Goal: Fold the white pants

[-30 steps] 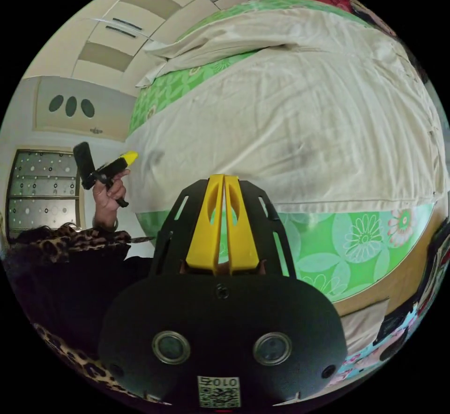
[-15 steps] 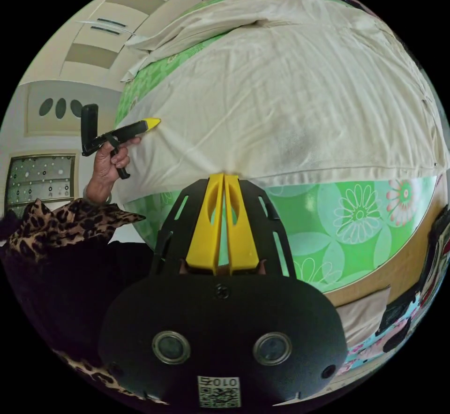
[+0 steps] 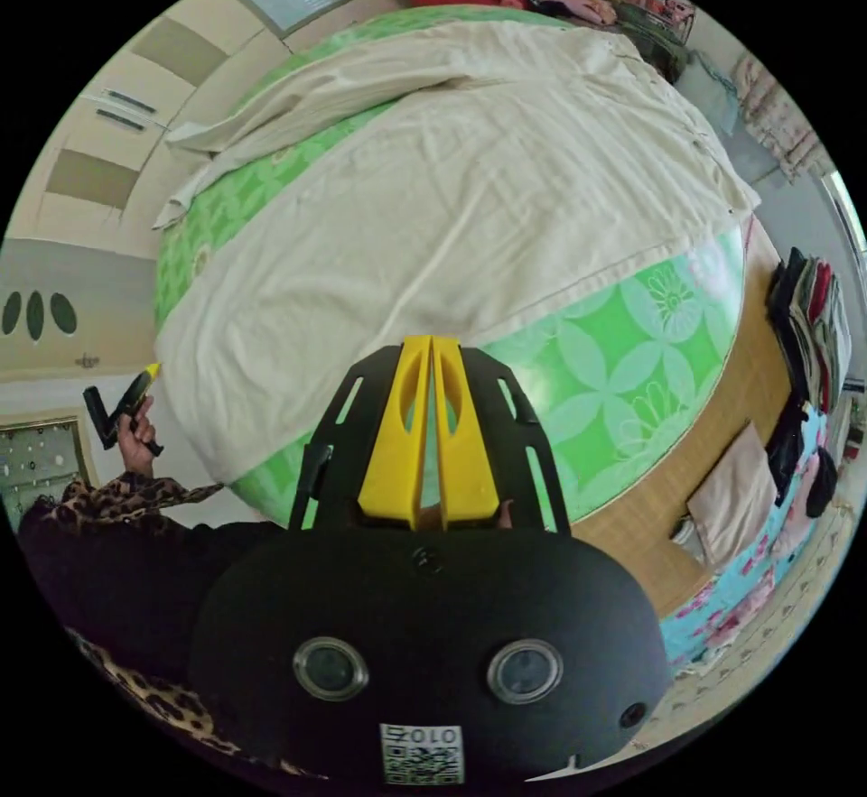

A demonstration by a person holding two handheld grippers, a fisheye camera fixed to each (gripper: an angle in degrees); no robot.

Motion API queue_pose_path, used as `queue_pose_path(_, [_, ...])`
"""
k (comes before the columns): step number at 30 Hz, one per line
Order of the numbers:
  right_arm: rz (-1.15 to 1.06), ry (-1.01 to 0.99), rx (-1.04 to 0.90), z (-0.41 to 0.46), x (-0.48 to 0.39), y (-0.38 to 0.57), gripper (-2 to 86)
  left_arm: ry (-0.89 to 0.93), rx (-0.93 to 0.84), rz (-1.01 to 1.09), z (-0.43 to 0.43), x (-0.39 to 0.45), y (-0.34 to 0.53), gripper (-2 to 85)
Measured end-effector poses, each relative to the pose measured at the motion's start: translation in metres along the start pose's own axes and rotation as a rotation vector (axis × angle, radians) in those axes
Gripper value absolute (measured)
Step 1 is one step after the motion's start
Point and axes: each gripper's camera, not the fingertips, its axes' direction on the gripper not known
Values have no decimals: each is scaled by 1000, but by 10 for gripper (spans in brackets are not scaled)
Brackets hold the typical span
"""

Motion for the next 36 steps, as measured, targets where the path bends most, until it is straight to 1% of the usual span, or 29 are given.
queue_pose_path(1, [-38, -138, 12, 2, -23, 7, 19, 24, -2, -3, -16, -14, 1, -2])
queue_pose_path(3, [-92, -312, -12, 14, -57, 16, 20, 49, -24, 36, -19, -16, -7, -2])
queue_pose_path(5, [-99, -370, -60, 31, -83, 27, 21, 88, -99, 154, 9, 8, -27, -2])
queue_pose_path(6, [-100, -394, -93, 41, -95, 34, 21, 91, -118, 172, 18, 15, -31, -2])
queue_pose_path(7, [-108, -424, -126, 49, -102, 40, 21, 83, -140, 216, 34, 28, -40, -3])
queue_pose_path(8, [-111, -435, -139, 52, -104, 43, 21, 34, -164, 248, 46, 37, -47, -3])
queue_pose_path(9, [-102, -421, -173, 56, -103, 49, 20, 37, -149, 253, 46, 38, -50, -3])
queue_pose_path(10, [-68, -320, -213, 56, -97, 57, 20, 52, -150, 191, 46, 31, -58, -3])
queue_pose_path(11, [-87, -320, -191, 50, -95, 62, 19, 44, -146, 150, 43, 24, -64, -3])
queue_pose_path(13, [-33, -296, -142, 30, -74, 82, 19, 27, -172, 147, 42, 22, -72, -3])
queue_pose_path(15, [28, -236, -93, 12, -61, 94, 20, -25, -212, 111, 41, 31, -83, -3])
queue_pose_path(16, [38, -201, -49, -5, -58, 98, 20, -81, -200, 110, 35, 48, -89, -3])
queue_pose_path(18, [1, -233, 36, -29, -60, 95, 20, -25, -152, 153, 31, 85, -99, -2])
queue_pose_path(19, [-28, -291, 70, -38, -65, 86, 20, 21, -179, 208, 44, 114, -107, -2])
queue_pose_path(20, [-40, -317, 79, -40, -69, 79, 21, 19, -228, 286, 65, 141, -112, -2])
queue_pose_path(22, [-136, -368, 68, -35, -98, 49, 21, -9, -282, 374, 98, 166, -115, -2])
queue_pose_path(24, [-210, -317, 6, -22, -123, 30, 21, 35, -352, 392, 128, 169, -119, -3])
queue_pose_path(25, [-205, -265, -29, -12, -131, 23, 21, 39, -383, 383, 141, 163, -120, -3])
queue_pose_path(27, [-186, -252, -61, -3, -128, 23, 20, 89, -388, 372, 147, 147, -122, -3])
queue_pose_path(29, [-122, -308, -24, -11, -106, 35, 20, 194, -413, 339, 145, 122, -130, -3])
queue_pose_path(30, [0, -340, 20, -20, -82, 50, 21, 211, -419, 340, 144, 116, -132, -3])
queue_pose_path(31, [171, -343, 96, -33, -55, 74, 21, 247, -431, 336, 141, 104, -137, -3])
queue_pose_path(32, [265, -324, 137, -41, -45, 90, 22, 280, -445, 336, 138, 90, -144, -3])
queue_pose_path(33, [444, -263, 211, -59, -35, 124, 23, 291, -449, 340, 135, 83, -149, -3])
queue_pose_path(34, [554, -258, 290, -76, -38, 160, 24, 299, -461, 347, 128, 68, -160, -3])
queue_pose_path(35, [576, -288, 334, -82, -43, 175, 24, 303, -463, 366, 117, 53, -175, -2])
queue_pose_path(36, [591, -381, 410, -89, -57, 202, 26, 293, -455, 376, 110, 46, -183, -2])
